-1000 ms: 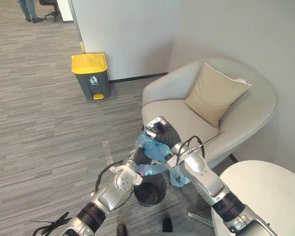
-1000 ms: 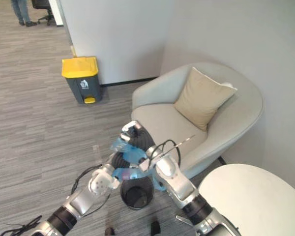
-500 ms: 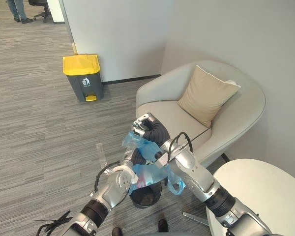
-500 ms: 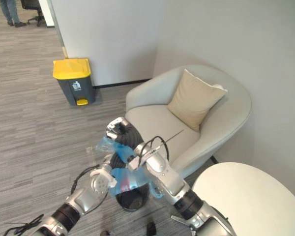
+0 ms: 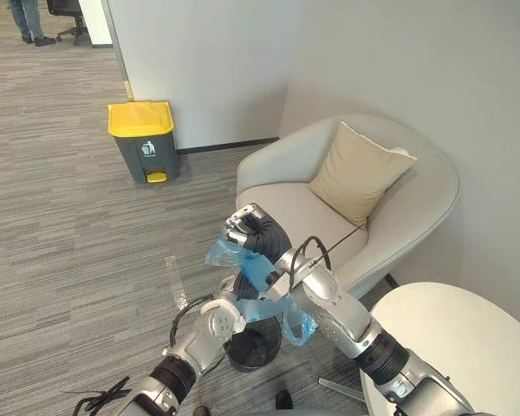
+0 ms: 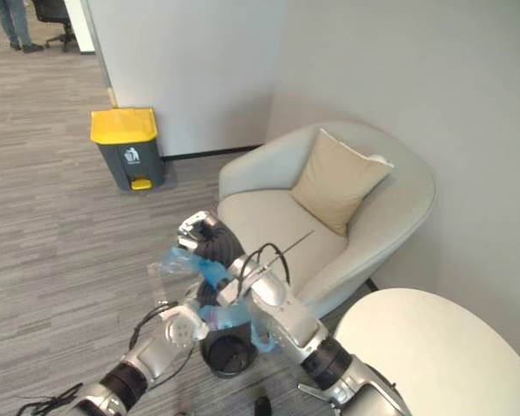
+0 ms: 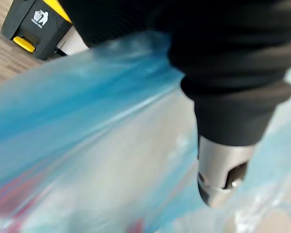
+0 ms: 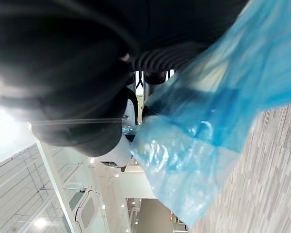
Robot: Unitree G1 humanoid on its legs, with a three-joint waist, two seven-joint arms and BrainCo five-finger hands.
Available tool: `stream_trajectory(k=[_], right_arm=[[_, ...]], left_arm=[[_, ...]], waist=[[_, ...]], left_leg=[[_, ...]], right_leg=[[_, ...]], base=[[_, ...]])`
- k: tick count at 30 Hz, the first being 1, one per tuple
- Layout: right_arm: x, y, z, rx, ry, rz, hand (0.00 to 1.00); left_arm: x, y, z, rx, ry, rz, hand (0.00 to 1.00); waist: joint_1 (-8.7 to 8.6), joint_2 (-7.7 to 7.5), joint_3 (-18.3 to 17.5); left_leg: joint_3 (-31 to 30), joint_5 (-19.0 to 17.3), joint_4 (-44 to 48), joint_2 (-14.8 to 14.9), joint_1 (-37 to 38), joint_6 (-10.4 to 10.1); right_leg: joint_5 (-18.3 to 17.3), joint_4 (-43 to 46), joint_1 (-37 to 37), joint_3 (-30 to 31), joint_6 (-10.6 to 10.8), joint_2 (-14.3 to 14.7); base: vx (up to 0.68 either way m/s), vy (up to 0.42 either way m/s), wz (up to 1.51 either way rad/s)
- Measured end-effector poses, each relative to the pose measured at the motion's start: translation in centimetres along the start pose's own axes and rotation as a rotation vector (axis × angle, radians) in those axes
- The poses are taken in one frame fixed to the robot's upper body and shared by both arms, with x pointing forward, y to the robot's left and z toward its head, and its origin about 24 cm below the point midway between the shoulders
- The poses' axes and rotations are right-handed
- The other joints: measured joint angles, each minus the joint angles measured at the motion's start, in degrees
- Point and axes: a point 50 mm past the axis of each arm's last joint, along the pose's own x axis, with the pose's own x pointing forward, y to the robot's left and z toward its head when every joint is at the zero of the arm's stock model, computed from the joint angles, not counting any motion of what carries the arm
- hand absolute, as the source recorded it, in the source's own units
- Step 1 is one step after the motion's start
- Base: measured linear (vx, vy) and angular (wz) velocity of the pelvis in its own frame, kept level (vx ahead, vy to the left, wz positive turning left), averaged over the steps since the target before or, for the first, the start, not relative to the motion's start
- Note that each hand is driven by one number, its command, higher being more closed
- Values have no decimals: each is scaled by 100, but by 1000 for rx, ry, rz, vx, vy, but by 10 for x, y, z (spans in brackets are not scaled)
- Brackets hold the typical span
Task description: Gather rubbish on tea table into small bin, then transfer packed bag to large trash can.
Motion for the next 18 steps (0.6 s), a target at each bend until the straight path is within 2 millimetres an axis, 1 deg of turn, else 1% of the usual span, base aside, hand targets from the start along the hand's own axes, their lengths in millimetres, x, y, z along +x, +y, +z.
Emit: stream_trajectory(k=[7, 11, 14, 16, 18], right_arm=[[7, 11, 2, 61, -17, 34, 100], [11, 17, 5, 84, -37, 46, 100], [12, 18, 5, 87, -41, 49, 100], [11, 18, 4, 88, -41, 50, 100], [6, 19, -1, 100, -35, 44, 100]], left_arm=[[2, -8, 4, -10, -1, -17, 100], [4, -5, 8, -40, -5, 5, 100], [5, -3, 7, -98, 9, 28, 100], [5, -2, 8, -120, 12, 35, 100], [6, 4, 10, -160, 14, 58, 100]], waist=[[-16, 0, 0], [-25, 0, -7], [-50, 0, -7], [-53, 0, -7], [-53, 0, -7]], left_leg=[[21, -1, 0, -1, 10, -2], [56, -4, 0, -1, 18, -5], [65, -4, 1, -1, 19, -5], [64, -5, 1, 0, 19, -6], [60, -5, 1, 1, 19, -6]], right_leg=[[2, 12, -8, 17, 1, 2], [-18, 65, -80, 33, -20, 6], [-40, 69, -84, 37, -52, 4], [-40, 69, -83, 35, -52, 4], [-41, 69, -79, 32, -52, 3]], base=[[1, -1, 0], [1, -4, -4], [4, -2, -1], [0, 0, 0], [0, 0, 0]])
